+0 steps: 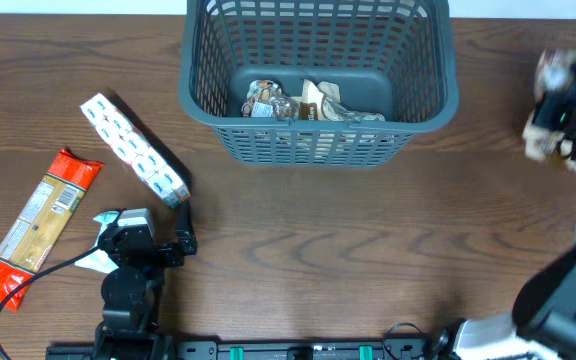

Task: Pack container
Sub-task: 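Place the third pouch into the basket with the right gripper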

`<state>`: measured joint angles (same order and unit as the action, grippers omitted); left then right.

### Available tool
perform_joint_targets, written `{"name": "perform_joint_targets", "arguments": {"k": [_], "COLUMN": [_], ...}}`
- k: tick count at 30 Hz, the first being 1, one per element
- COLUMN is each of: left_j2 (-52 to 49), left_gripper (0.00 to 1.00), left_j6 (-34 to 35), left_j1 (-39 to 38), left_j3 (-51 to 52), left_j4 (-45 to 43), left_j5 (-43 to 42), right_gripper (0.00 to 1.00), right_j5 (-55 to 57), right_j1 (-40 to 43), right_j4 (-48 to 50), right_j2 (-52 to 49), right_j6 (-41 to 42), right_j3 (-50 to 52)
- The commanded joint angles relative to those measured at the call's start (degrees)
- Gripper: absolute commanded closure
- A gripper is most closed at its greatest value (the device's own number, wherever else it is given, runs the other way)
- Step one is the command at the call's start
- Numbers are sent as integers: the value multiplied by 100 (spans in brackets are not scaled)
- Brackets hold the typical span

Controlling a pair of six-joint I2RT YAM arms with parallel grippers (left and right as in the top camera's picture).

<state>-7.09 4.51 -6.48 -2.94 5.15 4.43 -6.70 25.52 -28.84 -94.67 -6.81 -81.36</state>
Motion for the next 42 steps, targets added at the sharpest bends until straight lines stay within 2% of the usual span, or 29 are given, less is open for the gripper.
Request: {"name": "perform_joint_targets", "arguments": {"k": [1, 4, 6, 9, 15, 18, 25, 32, 34, 35, 37, 38, 39, 42], "left_j2": [-11, -11, -11, -11, -11, -11, -11, -11, -11, -11, -11, -11, -11, -11], "left_gripper": [2, 2, 1, 2, 1, 2, 2, 1, 2, 1, 2, 2, 2, 2], "left_j6": [55, 52, 52, 50, 50, 50, 52, 50, 52, 50, 50, 50, 50, 50], "left_j1": [20, 20, 20, 20, 20, 20, 20, 20, 20, 20, 20, 20, 20, 20], "left_j3": [107, 107, 107, 107, 107, 107, 107, 107, 107, 107, 107, 109, 107, 109], "left_j4": [168, 168, 168, 168, 166, 166, 168, 170, 170, 170, 170, 168, 168, 166], "left_j5": [-103, -98, -98, -94, -94, -94, -96, -96, -96, -96, -96, -96, -96, -96], "right_gripper": [99, 99, 99, 99, 99, 99, 99, 96, 84, 68, 49, 28, 22, 21], "right_j5": [-269, -553, -946, -1043, -1008, -1010, -1204, -1204, -1202, -1198, -1198, -1193, -1176, -1176], "right_j1": [-625, -1300, -1969, -2743, -3807, -4052, -4072, -3974, -3934, -3919, -3897, -3882, -3860, -3799], "right_j4": [-404, -1287, -2240, -2787, -2732, -2730, -2964, -2820, -2717, -2677, -2573, -2544, -2542, -2643], "right_j2": [638, 758, 767, 765, 645, 339, -866, -2116, -2273, -2277, -2227, -2175, -2092, -1794], "right_j6": [-999, -2286, -3589, -4513, -5587, -5860, -5836, -5259, -4966, -4824, -4693, -4697, -4693, -4673], "right_j3": [-822, -1556, -2197, -2627, -2717, -2717, -2717, -2717, -2717, -2717, -2739, -2789, -2863, -3228]}}
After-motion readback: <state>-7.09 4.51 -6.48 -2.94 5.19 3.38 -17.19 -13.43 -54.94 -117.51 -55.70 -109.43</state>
